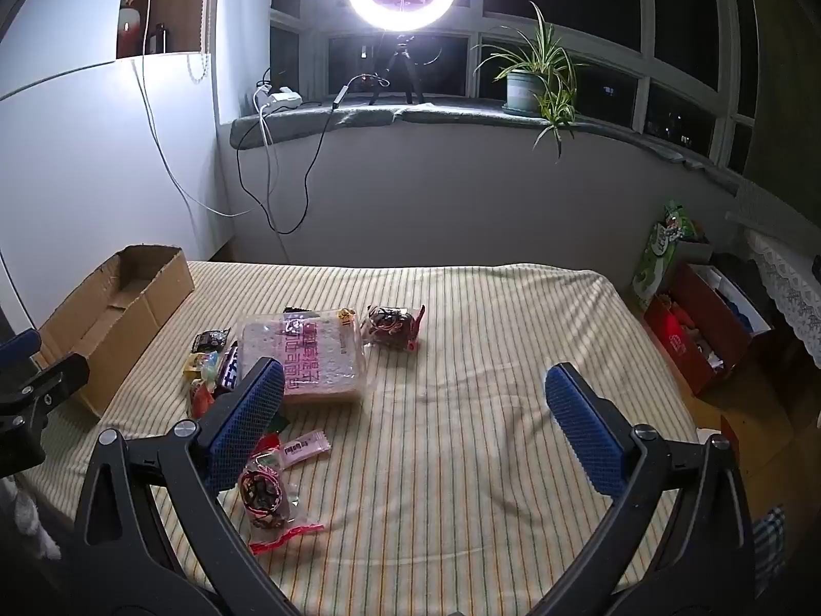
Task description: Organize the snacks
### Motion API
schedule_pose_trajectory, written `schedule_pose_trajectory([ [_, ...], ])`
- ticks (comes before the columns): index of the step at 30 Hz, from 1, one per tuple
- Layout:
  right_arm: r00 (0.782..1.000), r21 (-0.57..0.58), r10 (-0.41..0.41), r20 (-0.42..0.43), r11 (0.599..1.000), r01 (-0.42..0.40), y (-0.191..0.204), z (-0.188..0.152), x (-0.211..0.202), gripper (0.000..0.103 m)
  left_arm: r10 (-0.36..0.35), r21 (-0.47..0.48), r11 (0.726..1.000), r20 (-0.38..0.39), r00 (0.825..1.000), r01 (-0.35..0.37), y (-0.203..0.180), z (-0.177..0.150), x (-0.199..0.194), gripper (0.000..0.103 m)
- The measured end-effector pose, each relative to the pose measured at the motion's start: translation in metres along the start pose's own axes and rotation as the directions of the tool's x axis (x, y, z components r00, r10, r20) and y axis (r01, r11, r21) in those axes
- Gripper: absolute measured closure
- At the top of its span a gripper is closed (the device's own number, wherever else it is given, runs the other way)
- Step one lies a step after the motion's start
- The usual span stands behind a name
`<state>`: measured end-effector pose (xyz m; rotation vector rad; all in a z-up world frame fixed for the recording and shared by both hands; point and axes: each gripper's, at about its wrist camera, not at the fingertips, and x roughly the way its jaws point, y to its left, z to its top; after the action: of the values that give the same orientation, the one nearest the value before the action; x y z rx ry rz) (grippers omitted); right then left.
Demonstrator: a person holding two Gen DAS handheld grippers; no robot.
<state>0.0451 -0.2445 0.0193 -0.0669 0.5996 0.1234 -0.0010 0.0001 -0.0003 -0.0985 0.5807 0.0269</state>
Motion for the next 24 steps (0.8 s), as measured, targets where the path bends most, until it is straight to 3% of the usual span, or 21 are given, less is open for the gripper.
schedule_pose_trajectory([
  [24, 1.0, -0.002, 0.004, -0.022, 1.0, -0.004, 0.0007, -0.0062, 0.005, 0.0, 0.006, -0.009, 1.0, 0.004, 1.0, -0.006, -0.0014, 0.0021, -0.0018, 0.001],
])
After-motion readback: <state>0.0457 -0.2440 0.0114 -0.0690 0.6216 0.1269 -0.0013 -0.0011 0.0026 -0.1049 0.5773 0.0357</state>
